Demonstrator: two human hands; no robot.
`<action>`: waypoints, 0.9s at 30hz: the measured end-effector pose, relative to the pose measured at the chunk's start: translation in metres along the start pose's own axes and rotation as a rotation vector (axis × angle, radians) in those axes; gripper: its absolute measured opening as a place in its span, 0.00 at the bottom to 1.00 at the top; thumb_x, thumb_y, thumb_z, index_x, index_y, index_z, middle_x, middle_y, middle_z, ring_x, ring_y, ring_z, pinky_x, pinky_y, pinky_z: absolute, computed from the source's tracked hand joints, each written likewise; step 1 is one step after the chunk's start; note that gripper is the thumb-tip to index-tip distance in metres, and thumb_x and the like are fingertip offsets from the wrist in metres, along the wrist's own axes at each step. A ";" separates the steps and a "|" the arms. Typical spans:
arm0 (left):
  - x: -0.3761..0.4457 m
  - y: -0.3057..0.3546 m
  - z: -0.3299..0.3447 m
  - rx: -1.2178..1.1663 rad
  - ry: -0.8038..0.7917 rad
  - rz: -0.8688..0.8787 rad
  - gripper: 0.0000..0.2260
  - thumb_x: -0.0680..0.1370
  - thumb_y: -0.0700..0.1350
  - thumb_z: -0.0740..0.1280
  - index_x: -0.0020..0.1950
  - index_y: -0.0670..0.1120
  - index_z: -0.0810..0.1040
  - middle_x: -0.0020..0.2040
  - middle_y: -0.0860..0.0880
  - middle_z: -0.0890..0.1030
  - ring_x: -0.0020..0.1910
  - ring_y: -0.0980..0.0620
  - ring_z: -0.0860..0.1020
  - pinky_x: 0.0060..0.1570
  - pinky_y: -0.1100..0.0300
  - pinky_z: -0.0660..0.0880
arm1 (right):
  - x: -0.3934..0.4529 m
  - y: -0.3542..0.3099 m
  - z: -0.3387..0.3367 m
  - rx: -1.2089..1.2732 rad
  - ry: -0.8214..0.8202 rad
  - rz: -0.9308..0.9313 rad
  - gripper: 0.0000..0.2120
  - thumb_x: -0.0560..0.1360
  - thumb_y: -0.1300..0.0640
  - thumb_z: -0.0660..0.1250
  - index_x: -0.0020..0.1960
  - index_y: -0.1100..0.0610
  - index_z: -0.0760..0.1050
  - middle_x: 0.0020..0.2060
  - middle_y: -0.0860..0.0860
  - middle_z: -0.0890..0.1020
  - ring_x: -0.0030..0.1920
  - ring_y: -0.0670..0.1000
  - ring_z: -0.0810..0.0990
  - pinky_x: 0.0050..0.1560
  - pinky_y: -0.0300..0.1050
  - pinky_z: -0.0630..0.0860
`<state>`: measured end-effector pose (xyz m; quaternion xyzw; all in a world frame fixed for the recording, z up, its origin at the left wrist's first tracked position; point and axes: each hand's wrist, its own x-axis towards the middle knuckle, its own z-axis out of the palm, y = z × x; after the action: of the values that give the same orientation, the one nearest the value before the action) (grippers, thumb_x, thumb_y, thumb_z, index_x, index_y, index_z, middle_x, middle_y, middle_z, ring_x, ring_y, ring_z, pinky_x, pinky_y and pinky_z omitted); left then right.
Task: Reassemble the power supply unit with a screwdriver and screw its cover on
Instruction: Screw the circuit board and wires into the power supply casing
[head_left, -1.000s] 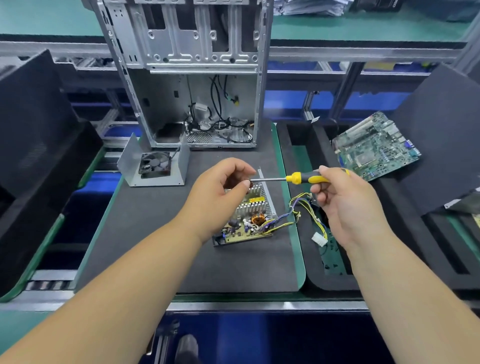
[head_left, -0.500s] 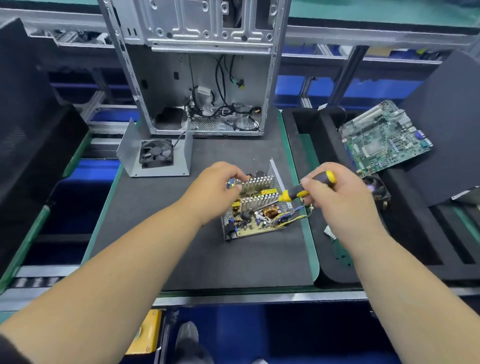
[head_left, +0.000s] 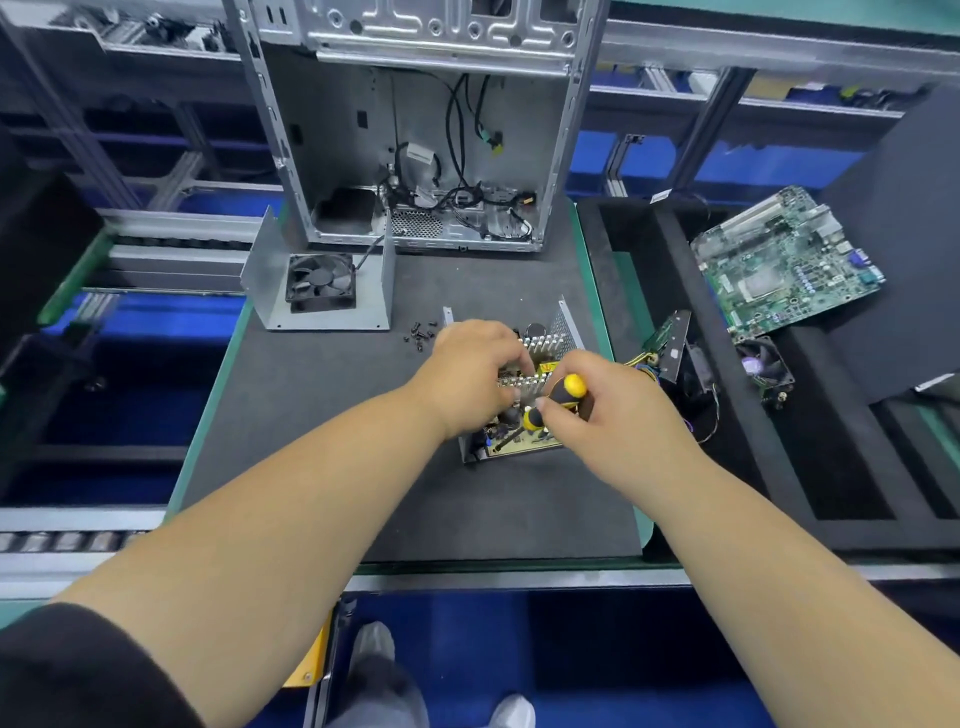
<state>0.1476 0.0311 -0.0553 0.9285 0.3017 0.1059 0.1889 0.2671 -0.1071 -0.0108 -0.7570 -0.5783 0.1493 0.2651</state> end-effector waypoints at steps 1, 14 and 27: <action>0.000 0.000 0.000 -0.001 0.001 0.001 0.11 0.74 0.50 0.72 0.56 0.56 0.80 0.59 0.55 0.76 0.63 0.52 0.70 0.65 0.54 0.60 | 0.001 0.000 0.000 -0.002 -0.001 -0.002 0.07 0.74 0.49 0.69 0.42 0.51 0.73 0.29 0.46 0.74 0.34 0.47 0.72 0.36 0.47 0.71; 0.000 -0.005 0.004 -0.035 0.002 0.006 0.10 0.74 0.47 0.72 0.55 0.54 0.80 0.56 0.55 0.75 0.62 0.51 0.70 0.59 0.60 0.55 | 0.006 -0.004 0.003 -0.033 -0.025 -0.037 0.07 0.73 0.49 0.69 0.42 0.48 0.71 0.29 0.46 0.74 0.34 0.46 0.73 0.36 0.47 0.73; 0.000 -0.005 0.004 -0.041 0.006 0.014 0.07 0.74 0.47 0.71 0.51 0.53 0.80 0.52 0.56 0.72 0.61 0.49 0.70 0.63 0.55 0.58 | 0.014 -0.014 -0.005 -0.149 -0.150 -0.075 0.09 0.73 0.50 0.71 0.43 0.50 0.71 0.30 0.46 0.74 0.36 0.51 0.73 0.35 0.47 0.71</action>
<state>0.1468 0.0337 -0.0610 0.9263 0.2933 0.1160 0.2063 0.2623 -0.0918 0.0027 -0.7392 -0.6339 0.1521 0.1692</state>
